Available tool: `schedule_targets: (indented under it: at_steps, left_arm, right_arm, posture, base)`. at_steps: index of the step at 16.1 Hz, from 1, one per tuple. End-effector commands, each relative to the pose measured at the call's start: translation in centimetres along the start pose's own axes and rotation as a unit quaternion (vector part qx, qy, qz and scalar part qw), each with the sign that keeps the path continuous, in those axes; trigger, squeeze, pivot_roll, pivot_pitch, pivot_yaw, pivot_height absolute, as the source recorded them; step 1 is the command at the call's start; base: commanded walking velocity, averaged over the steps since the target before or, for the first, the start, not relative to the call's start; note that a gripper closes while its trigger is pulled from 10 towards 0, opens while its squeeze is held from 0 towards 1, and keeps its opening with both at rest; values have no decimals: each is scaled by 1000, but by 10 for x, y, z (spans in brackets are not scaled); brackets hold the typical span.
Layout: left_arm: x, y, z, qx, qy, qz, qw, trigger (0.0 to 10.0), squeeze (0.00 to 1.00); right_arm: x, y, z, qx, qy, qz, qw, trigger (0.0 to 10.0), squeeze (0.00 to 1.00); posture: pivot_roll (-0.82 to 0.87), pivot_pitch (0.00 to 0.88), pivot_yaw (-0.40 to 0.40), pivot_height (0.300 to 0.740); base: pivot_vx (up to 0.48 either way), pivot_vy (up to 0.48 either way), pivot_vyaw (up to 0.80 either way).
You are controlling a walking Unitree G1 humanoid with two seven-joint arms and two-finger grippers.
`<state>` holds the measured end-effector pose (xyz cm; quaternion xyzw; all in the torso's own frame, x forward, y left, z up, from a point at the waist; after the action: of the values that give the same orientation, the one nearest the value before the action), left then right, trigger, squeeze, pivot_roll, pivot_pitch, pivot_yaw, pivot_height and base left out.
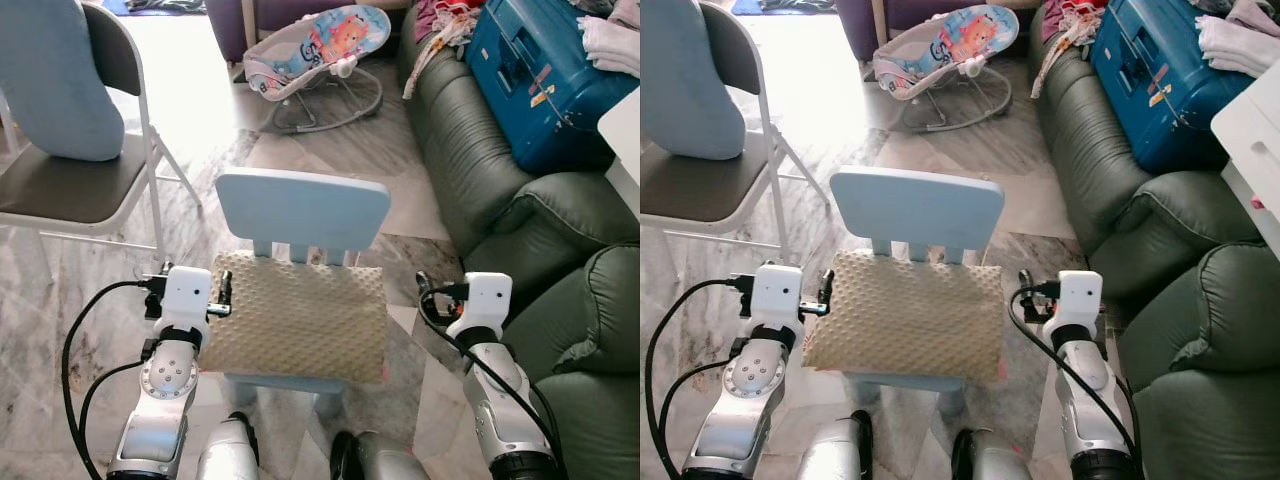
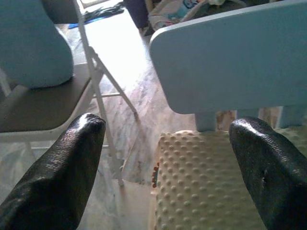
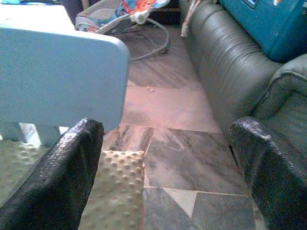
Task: Move the pillow to the sofa
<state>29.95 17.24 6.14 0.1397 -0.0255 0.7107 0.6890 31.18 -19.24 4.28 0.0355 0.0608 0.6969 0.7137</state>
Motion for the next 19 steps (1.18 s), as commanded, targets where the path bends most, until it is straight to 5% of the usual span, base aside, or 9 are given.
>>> schedule_targets:
  at_steps: [1, 4, 13, 19]
  left_arm:
    - [-1, 1, -2, 4, -3, -4, 1000, 10000, 0]
    - [0, 1, -3, 4, -1, -4, 1000, 10000, 0]
    - [-3, 1, -3, 3, 0, -5, 1000, 10000, 0]
    - [4, 0, -1, -1, -19, 20, 1000, 10000, 0]
  right_arm:
    - [-5, 3, -2, 1, 0, -7, 1000, 10000, 0]
    - [-4, 5, -3, 3, -1, -6, 1000, 10000, 0]
    - [-3, 5, -4, 2, -4, 1, 1000, 10000, 0]
    - [-1, 5, -5, 3, -5, 9, 1000, 10000, 0]
  posture:
    - [-14, 142, -49, 740]
    - [-16, 148, -47, 740]
    - [-21, 155, -52, 636]
    - [-23, 155, -52, 632]
  base:
    - [0, 0, 0]
    - [0, 0, 0]
    - [0, 0, 0]
    - [0, 0, 0]
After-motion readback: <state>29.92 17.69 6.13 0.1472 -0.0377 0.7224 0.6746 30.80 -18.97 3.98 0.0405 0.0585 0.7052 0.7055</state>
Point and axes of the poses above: a point about 5 cm out from each wrist's last joint towards the gripper, its own y axis pointing back from the gripper into the wrist, its own z axis along the axis of the wrist's last joint, x = y × z, the point moved 5 cm from there along -y, pointing out of the wrist towards the gripper, and after that the axes turned 2 degrees about y, right-handed, at the moved point
